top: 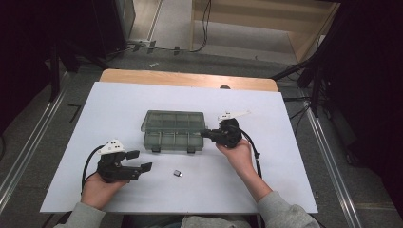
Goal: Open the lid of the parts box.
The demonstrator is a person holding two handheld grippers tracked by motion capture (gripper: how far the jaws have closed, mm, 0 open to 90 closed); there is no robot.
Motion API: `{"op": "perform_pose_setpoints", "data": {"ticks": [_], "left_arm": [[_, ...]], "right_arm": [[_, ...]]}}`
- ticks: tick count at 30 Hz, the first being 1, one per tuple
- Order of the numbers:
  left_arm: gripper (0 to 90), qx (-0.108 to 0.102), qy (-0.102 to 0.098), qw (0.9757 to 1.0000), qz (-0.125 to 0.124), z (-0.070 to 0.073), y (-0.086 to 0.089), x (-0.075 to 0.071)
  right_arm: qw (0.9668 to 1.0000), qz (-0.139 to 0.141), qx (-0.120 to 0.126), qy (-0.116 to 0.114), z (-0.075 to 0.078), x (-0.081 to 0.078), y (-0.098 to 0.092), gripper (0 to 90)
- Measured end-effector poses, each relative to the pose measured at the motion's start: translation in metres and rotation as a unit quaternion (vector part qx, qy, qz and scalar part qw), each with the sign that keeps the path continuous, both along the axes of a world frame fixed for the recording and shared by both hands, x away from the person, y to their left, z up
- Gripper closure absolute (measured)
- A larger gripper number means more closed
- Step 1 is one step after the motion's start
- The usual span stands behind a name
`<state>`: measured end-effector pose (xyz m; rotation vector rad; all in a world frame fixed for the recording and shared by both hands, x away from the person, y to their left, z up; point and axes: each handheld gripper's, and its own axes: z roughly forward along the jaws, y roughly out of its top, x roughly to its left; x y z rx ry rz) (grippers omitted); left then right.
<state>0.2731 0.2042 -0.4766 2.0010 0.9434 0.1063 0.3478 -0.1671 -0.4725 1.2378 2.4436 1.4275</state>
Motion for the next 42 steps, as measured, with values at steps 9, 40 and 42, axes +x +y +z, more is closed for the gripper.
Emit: {"op": "perform_pose_setpoints", "data": {"ticks": [9,40,42], "left_arm": [[24.1,0.002,0.004,1.0000,0.009,0.004,0.003,0.005],[24.2,0.029,-0.006,0.9995,0.004,0.026,0.000,0.063],[24.2,0.029,-0.005,0.9996,0.004,0.026,0.001,0.068]], "right_arm": [[1.0000,0.003,-0.001,-0.003,0.003,0.002,0.003,87.5],[0.9999,0.002,0.005,-0.009,0.010,0.005,0.001,87.4],[0.9999,0.002,0.005,-0.009,0.010,0.005,0.001,87.4]]}}
